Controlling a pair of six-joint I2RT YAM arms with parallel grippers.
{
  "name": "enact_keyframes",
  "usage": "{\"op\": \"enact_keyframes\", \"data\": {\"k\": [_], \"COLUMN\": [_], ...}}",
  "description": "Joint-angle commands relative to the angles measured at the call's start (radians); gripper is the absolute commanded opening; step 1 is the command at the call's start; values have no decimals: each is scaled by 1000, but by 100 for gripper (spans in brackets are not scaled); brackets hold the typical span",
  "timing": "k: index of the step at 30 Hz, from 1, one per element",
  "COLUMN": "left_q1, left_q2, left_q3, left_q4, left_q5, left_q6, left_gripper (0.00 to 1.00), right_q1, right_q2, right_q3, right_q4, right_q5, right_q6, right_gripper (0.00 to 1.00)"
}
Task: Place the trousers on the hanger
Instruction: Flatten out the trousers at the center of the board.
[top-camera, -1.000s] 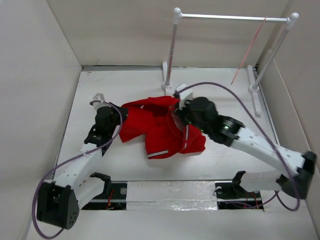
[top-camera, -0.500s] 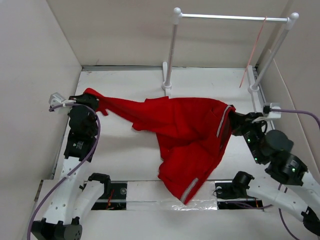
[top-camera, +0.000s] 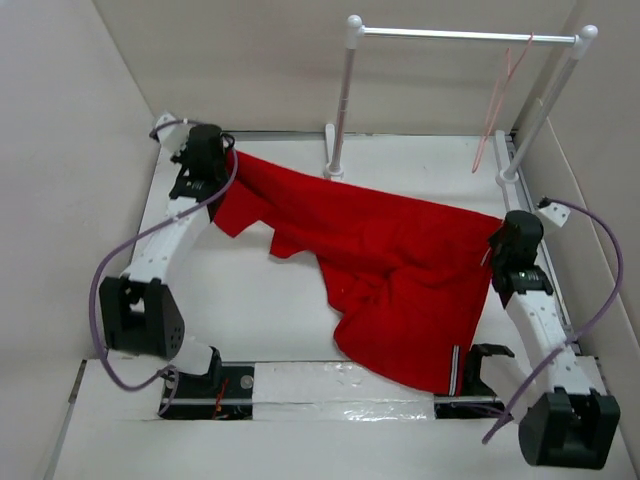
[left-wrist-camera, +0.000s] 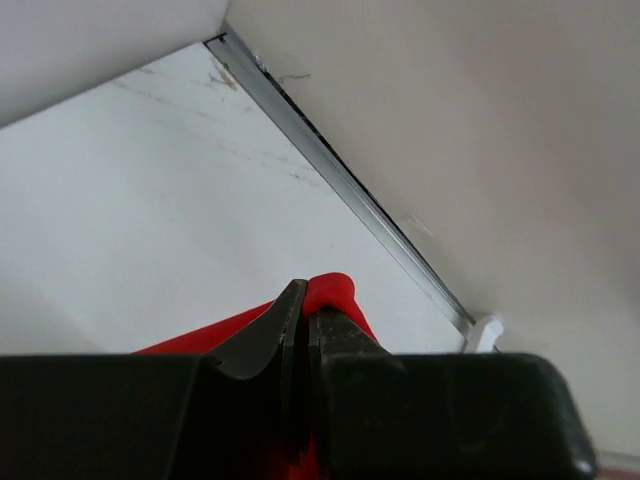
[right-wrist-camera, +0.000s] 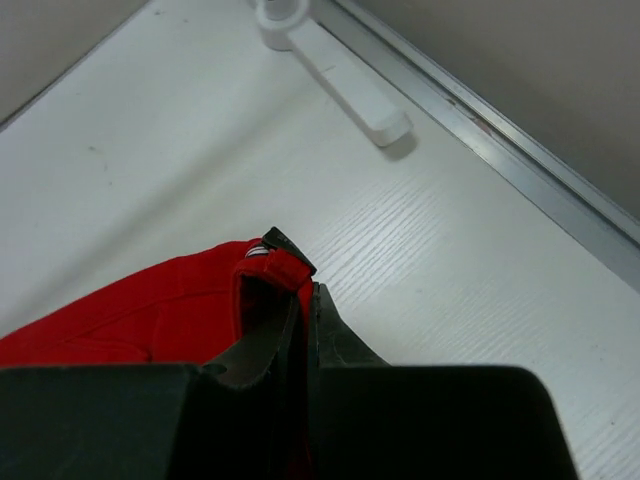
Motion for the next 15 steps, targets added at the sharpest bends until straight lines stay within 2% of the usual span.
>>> {"op": "enact_keyframes", "data": {"k": [1, 3, 4, 5, 6, 7, 9, 11, 13, 14, 15], "left_q1": [7, 7, 7, 7, 7, 7, -4, -75, -129, -151, -184], "left_q2": [126, 252, 287, 329, 338, 338, 282, 173, 105, 52, 27], "left_q3": [293, 383, 433, 447, 446, 405, 313, 109, -58, -101, -143], "left_q4": [2, -82, -107, -137, -165, -164, -104, 4, 57, 63, 68], "left_q5": [-45, -13, 27, 42, 68, 119, 165, 181, 155, 155, 159], "left_q6": [183, 237, 242, 228, 199, 182, 135, 98, 72, 53, -3], "left_gripper": [2, 27, 42, 66, 72, 74, 76, 76, 74, 69, 65], "right_q1": [-106, -106, -106, -106, -94, -83, -47, -11, 67, 96, 127], "right_q2": [123, 162, 180, 185, 188, 191, 191, 151, 99, 70, 11], "right_q3": [94, 142, 142, 138, 129, 125, 136, 138, 101, 89, 79], "right_q4": [261, 252, 276, 301, 333, 344, 304, 263, 269, 264, 252], "right_q5": [-124, -141, -167, -199, -233, -237, -245, -245, -244, -238, -251], "right_q6": [52, 66, 65, 59, 58, 57, 26, 3, -23, -41, -52], "right_gripper": [0, 0, 6, 16, 48, 62, 84, 85, 80, 73, 43]}}
